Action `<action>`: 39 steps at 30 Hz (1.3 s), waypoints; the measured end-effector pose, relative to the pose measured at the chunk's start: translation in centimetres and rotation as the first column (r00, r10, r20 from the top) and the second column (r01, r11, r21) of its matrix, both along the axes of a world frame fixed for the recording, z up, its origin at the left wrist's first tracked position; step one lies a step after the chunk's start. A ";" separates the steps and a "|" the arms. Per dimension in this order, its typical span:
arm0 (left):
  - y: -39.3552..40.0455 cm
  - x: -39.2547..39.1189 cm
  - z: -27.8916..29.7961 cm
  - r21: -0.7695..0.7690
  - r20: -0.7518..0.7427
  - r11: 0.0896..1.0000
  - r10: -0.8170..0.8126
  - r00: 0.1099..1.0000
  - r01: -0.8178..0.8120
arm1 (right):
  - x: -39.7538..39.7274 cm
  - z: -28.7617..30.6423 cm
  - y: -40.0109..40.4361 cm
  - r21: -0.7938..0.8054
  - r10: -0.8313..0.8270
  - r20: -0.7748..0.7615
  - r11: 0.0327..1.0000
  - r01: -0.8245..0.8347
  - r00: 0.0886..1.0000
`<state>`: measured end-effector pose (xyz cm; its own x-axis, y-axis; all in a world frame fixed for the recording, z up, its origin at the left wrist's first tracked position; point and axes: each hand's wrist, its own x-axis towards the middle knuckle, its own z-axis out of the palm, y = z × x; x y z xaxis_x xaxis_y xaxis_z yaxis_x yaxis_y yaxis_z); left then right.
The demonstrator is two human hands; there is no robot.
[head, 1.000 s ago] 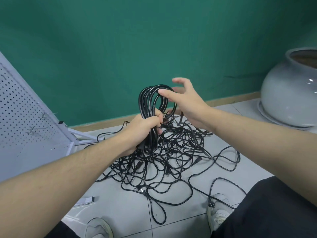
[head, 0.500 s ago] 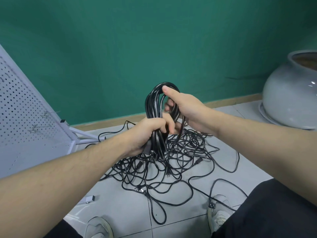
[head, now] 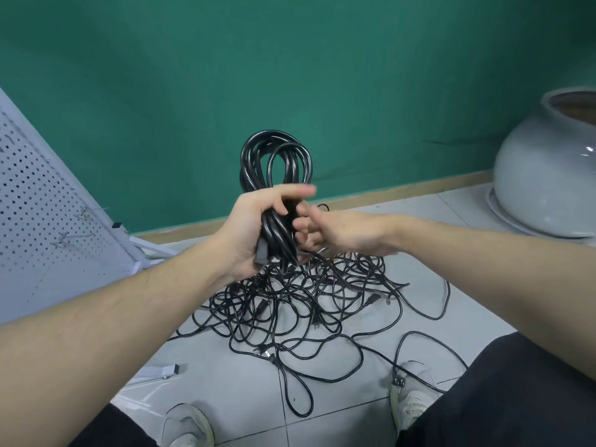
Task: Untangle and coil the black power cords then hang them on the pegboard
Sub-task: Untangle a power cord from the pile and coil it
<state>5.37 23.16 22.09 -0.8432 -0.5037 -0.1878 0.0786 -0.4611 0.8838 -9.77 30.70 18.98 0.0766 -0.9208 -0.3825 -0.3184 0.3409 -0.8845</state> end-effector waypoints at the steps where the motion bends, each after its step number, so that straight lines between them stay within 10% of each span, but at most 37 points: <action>1: -0.2 -0.1 -0.1 0.018 -0.021 1.000 0.018 1.000 -0.017 | -0.2 0.0 0.0 -0.015 0.027 -0.064 0.999 -0.028 0.998; 5: -1.9 -0.4 -1.0 -0.070 0.008 0.991 0.112 0.994 -0.111 | -1.5 -0.1 0.8 0.171 0.190 -0.424 0.977 -0.128 0.885; 10: -4.6 0.6 -1.9 -0.336 0.254 0.926 0.265 0.930 -0.172 | -3.3 -0.2 1.5 0.236 0.188 -0.529 0.969 -0.069 0.828; 23: -1.9 0.6 -1.2 -0.585 0.490 0.807 0.278 0.826 0.076 | -1.6 2.8 0.4 -0.486 -0.301 -0.237 0.860 0.156 0.924; 39: -2.1 0.6 -2.0 -0.411 0.405 0.909 0.252 0.879 -0.072 | -4.3 1.0 1.4 -0.240 -0.171 -0.108 0.960 0.142 0.979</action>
